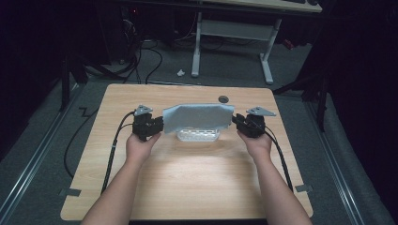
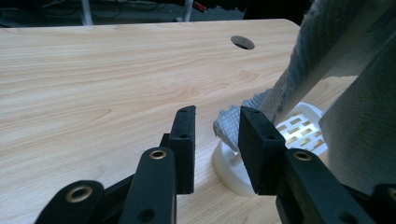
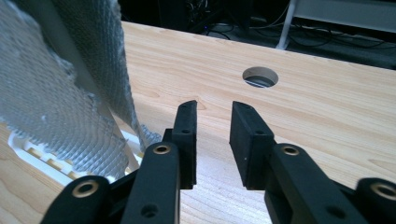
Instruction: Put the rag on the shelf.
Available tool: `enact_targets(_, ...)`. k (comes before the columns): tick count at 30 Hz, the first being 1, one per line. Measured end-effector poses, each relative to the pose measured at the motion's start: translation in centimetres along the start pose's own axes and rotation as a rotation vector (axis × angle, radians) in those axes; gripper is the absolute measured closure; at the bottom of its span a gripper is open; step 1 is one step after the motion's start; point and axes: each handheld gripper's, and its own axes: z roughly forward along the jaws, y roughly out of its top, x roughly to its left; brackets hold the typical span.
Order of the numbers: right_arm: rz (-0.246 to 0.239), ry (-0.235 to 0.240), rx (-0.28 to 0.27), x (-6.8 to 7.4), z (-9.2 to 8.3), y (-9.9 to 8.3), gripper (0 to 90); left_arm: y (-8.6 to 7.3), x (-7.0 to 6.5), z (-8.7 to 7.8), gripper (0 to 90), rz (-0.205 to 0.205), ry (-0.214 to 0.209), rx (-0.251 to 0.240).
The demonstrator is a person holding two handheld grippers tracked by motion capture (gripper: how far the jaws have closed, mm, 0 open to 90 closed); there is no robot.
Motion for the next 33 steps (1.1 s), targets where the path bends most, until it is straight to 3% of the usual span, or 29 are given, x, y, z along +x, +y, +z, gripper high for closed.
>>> enact_targets(10, -0.026, -0.03, -0.015, -0.3, -1.1, 0.5, 71.0, -0.3, 0.8, -1.4, 63.7, 0.036, 0.054, -0.007)
enact_targets(13, -0.033, -0.037, -0.017, -0.4, -1.5, 0.5, 64.6, -0.6, 1.1, -2.1, 62.8, 0.045, 0.068, -0.014)
enact_targets(18, -0.043, -0.05, -0.045, -0.3, -2.5, 0.2, 61.6, -1.1, 1.3, -3.7, 57.5, 0.076, 0.098, -0.034)
enact_targets(20, -0.047, -0.056, -0.032, -0.5, -2.9, 0.0, 60.0, -1.3, 1.4, -4.3, 55.7, 0.081, 0.105, -0.032)
enact_targets(25, -0.063, -0.063, -0.028, -0.4, -4.2, -0.3, 53.8, -2.2, 1.1, -6.3, 53.2, 0.101, 0.097, -0.063)
enact_targets(27, -0.081, -0.066, -0.069, -0.2, -5.0, -0.6, 53.1, -2.7, 0.9, -7.1, 51.7, 0.116, 0.1, -0.07)
enact_targets(33, -0.113, -0.057, -0.033, 0.5, -6.9, -1.1, 45.5, -4.4, 0.4, -9.4, 47.8, 0.125, 0.099, -0.064)
